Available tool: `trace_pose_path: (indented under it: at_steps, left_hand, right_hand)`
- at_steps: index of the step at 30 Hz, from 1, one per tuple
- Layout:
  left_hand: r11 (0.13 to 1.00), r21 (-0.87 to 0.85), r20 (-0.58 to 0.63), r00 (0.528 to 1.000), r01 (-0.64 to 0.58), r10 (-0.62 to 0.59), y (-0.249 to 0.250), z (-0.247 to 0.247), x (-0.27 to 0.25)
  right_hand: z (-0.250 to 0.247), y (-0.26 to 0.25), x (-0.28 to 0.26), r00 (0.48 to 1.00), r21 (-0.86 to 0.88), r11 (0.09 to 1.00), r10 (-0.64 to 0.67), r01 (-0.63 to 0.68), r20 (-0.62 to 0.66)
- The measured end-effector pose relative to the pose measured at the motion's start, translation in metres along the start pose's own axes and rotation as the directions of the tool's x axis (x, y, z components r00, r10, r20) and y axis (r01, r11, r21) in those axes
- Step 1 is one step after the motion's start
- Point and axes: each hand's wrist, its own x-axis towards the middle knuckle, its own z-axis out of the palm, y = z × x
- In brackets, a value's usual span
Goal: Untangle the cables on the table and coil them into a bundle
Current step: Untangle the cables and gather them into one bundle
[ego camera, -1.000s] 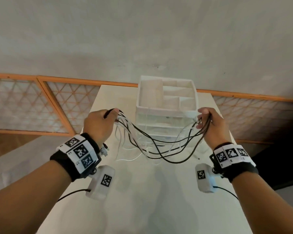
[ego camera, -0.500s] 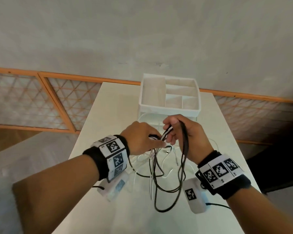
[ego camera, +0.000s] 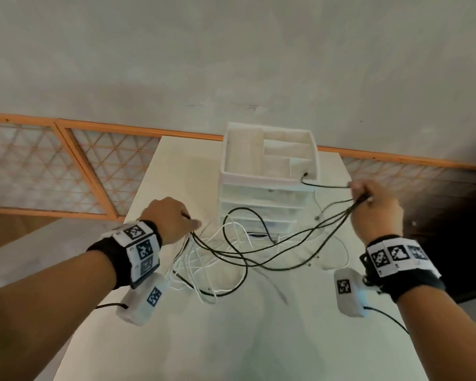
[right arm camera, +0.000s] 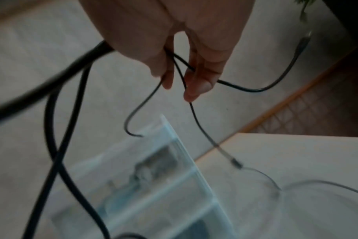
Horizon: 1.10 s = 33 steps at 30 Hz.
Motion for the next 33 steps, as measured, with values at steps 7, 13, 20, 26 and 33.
trace_pose_path:
  at_steps: [7, 13, 20, 26, 33]
  left_hand:
    - [0.989, -0.142, -0.315, 0.949, -0.042, -0.005, 0.024, -0.073, -0.022]
    - [0.743, -0.593, -0.510, 0.859, -0.310, -0.049, 0.037, -0.098, -0.032]
    - [0.603, -0.666, -0.635, 0.758, -0.439, -0.150, 0.051, -0.090, -0.028]
    - [0.574, -0.711, -0.599, 0.778, -0.407, -0.190, 0.055, -0.094, -0.027]
    - [0.579, -0.744, -0.504, 0.849, -0.334, -0.157, 0.059, -0.087, -0.032]
  right_hand:
    - [0.019, 0.045, 0.000, 0.923, -0.266, 0.914, 0.353, -0.306, 0.154]
    - [0.052, 0.080, -0.037, 0.800, -0.521, 0.788, 0.525, -0.329, 0.289]
    - [0.084, 0.082, -0.053, 0.770, -0.449, 0.815, 0.536, -0.366, 0.346]
    - [0.025, 0.033, 0.011, 0.945, -0.034, 0.944, 0.327, -0.327, -0.009]
    - [0.033, 0.018, -0.005, 0.929, -0.154, 0.984, 0.137, -0.088, 0.343]
